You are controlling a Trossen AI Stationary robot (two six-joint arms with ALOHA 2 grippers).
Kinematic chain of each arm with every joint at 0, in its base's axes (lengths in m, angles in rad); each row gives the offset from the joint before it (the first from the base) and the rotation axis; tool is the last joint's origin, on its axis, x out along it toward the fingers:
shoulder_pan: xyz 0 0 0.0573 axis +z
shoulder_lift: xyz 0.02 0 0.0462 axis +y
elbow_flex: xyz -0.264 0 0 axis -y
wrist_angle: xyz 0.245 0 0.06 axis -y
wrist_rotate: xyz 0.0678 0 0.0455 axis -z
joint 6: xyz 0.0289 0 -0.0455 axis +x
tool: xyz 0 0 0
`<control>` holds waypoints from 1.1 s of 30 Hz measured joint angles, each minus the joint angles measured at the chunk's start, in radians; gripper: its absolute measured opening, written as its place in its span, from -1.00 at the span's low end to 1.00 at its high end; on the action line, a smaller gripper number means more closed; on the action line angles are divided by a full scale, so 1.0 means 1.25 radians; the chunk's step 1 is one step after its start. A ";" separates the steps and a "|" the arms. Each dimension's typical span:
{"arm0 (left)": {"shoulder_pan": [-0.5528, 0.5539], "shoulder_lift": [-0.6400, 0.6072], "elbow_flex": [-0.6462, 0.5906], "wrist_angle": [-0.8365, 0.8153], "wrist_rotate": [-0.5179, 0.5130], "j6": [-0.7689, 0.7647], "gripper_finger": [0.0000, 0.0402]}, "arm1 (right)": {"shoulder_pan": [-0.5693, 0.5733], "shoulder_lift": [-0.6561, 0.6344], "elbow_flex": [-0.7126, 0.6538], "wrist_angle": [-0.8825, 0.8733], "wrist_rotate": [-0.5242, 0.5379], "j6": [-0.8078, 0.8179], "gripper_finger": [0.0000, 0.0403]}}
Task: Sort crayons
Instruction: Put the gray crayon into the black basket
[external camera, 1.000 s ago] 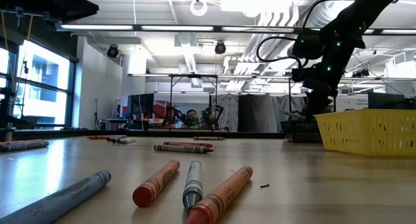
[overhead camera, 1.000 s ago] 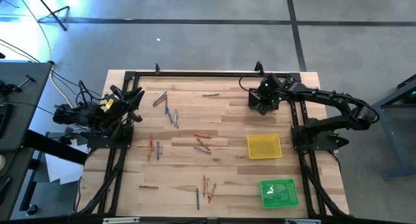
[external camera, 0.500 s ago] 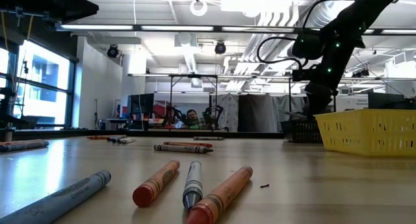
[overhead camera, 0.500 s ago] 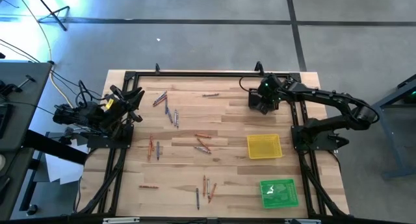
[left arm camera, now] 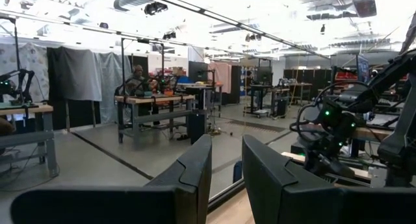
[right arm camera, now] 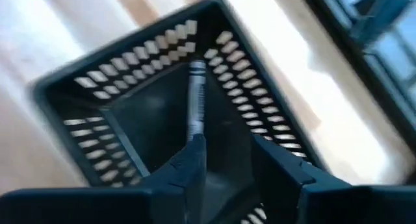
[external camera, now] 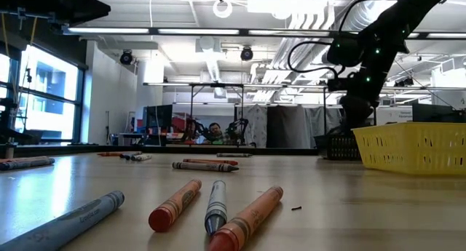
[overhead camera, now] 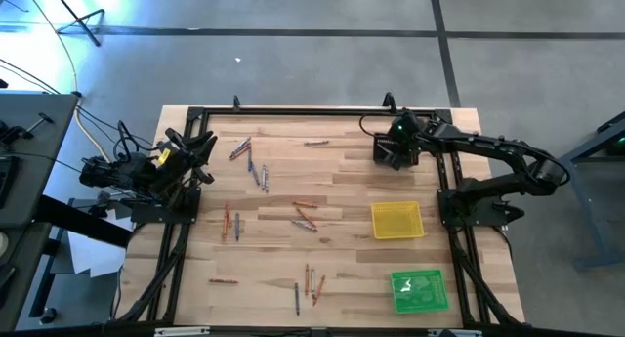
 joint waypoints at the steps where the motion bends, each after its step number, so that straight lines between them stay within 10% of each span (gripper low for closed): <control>1: 0.000 0.000 0.000 0.000 0.000 0.000 -0.63 | 0.000 0.000 0.000 0.000 0.014 0.000 -0.39; 15: 0.000 0.000 0.000 0.011 0.000 0.013 -0.63 | 0.031 0.045 0.298 -0.029 -0.161 0.089 -0.37; 33: 0.000 0.000 0.000 0.029 0.000 0.063 -0.63 | 0.172 0.575 0.770 -0.201 -0.114 -0.138 -0.38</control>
